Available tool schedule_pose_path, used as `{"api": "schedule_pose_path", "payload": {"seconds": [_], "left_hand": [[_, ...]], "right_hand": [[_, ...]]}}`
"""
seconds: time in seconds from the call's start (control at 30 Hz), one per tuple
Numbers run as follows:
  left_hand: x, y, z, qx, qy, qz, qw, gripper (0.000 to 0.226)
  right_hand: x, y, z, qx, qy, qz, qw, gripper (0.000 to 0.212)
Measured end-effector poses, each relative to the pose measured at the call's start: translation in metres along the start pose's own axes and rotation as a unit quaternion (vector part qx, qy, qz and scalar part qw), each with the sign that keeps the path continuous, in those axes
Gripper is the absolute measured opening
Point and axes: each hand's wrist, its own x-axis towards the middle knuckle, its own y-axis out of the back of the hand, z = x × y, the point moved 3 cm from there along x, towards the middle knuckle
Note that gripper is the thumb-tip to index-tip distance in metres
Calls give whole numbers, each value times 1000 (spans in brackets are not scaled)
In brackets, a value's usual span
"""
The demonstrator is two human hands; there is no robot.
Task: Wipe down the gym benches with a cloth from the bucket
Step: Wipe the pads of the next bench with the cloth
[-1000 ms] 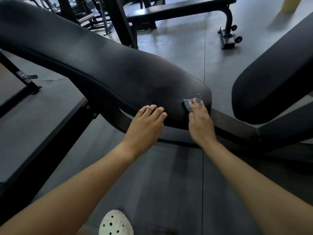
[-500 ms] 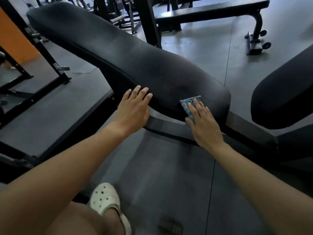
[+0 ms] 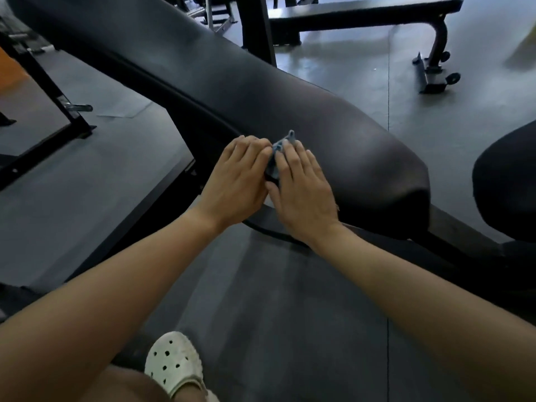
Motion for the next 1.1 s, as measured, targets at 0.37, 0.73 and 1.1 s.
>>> {"api": "schedule_pose_path", "payload": {"seconds": [0.37, 0.73, 1.1], "left_hand": [[-8, -2, -24, 22, -52, -9, 998, 55], [-15, -4, -42, -27, -40, 7, 999, 66], [-6, -11, -32, -78, 6, 41, 996, 57]], "right_hand": [[-58, -8, 37, -50, -73, 58, 994, 56], [-43, -9, -3, 1, -249, 126, 960, 50], [-15, -3, 6, -83, -34, 55, 994, 56]]}}
